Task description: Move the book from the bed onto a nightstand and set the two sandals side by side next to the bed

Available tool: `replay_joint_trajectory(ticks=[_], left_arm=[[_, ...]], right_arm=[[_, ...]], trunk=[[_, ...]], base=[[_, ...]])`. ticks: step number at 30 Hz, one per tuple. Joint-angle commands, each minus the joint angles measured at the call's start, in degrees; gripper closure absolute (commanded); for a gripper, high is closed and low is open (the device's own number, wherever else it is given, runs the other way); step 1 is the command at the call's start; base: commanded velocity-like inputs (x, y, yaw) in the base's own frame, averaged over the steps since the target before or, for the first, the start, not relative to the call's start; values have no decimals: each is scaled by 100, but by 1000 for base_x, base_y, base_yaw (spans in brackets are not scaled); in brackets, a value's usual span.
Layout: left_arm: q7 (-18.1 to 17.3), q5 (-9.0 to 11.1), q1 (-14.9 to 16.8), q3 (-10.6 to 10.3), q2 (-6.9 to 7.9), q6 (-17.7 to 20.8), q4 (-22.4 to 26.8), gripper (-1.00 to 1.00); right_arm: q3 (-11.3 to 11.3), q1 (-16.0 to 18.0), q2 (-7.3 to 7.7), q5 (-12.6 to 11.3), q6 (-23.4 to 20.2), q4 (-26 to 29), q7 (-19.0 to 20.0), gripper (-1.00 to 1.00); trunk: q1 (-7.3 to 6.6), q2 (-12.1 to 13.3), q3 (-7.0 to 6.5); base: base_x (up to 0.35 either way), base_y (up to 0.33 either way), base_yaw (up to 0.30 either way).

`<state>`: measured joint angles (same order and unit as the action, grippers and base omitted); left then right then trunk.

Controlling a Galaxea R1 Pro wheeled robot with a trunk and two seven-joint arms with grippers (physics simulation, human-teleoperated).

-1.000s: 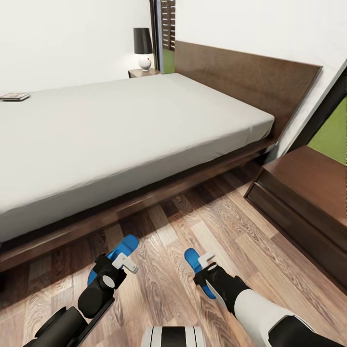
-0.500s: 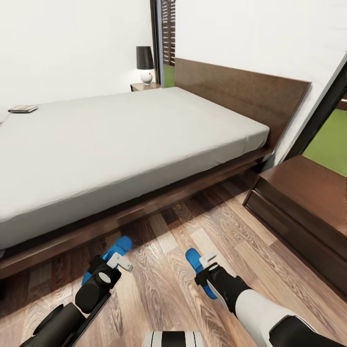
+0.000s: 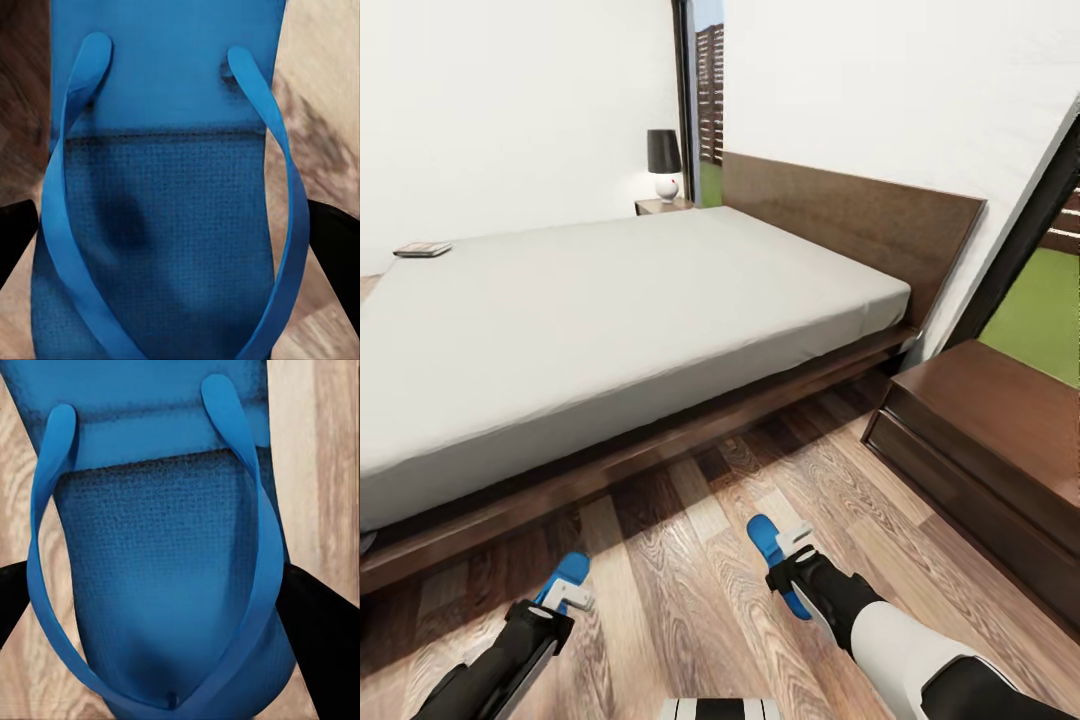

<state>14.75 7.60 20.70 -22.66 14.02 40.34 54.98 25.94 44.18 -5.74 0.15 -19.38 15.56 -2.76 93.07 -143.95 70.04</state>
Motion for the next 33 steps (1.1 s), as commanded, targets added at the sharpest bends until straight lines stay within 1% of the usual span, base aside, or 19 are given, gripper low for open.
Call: replay_joint_trajectory(ticks=[1, 2, 4, 5, 8, 13, 18, 21, 25, 27, 28, 30, 33], left_arm=[[52, 163, 14, -21, 10, -184, -232, 100], [40, 285, 20, -17, 11, -352, -438, 100], [17, 431, 26, -18, 9, -583, -689, 100], [-5, 488, 28, -18, 8, -720, -835, 100], [-90, 563, 30, -19, 6, -940, -1104, 100], [-183, 610, 31, -13, -4, -1035, -1215, 100], [-218, 775, 31, -11, -40, -1066, -1246, 100], [-223, 808, 31, -9, -45, -1082, -1253, 100], [-226, 860, 35, 12, -50, -1363, -1484, 100], [-226, 953, 38, 18, -60, -1456, -1594, 100], [-227, 1007, 38, 21, -67, -1492, -1636, 100], [-227, 1054, 39, 23, -74, -1523, -1672, 100], [-227, 1086, 40, 24, -81, -1543, -1695, 100]], right_arm=[[35, 2, 7, -11, -22, 8, -23, 100], [35, 1, 31, -14, -3, 8, -23, 100], [35, -1, 90, -21, 15, 16, -23, 100], [34, 1, 115, -22, 22, 19, -23, 100], [42, -2, 143, -23, 34, 23, -23, 100], [45, 1, 157, -23, 38, 25, -23, 100], [46, 1, 160, -23, 188, 14, -23, 100], [44, 2, 177, -23, 230, 6, -23, 100], [36, -1, 248, -30, 253, -1, -12, 100], [35, 0, 276, -29, 256, 2, 63, 100], [35, -2, 300, -27, 257, 4, 173, 100], [30, -1, 347, -25, 258, 6, 339, 100], [27, -3, 381, -27, 261, 7, 457, 100]], trunk=[[-3, 0, -18], [-6, 1, -41], [-11, 4, -85], [-14, 5, -107], [-21, 9, -174], [-34, 16, -284], [-47, 22, -395], [-55, 26, -462], [-65, 32, -550], [-70, 34, -594], [-73, 36, -617], [-78, 38, -661], [-86, 42, -727]], base=[[0, 0, 0], [0, 0, 0], [0, 0, 0], [0, 0, 0], [0, 0, 0], [0, 0, 0], [0, 0, 0], [0, 0, 0], [0, 0, 0], [0, 0, 0], [0, 0, 0], [0, 0, 0], [0, 0, 0]])
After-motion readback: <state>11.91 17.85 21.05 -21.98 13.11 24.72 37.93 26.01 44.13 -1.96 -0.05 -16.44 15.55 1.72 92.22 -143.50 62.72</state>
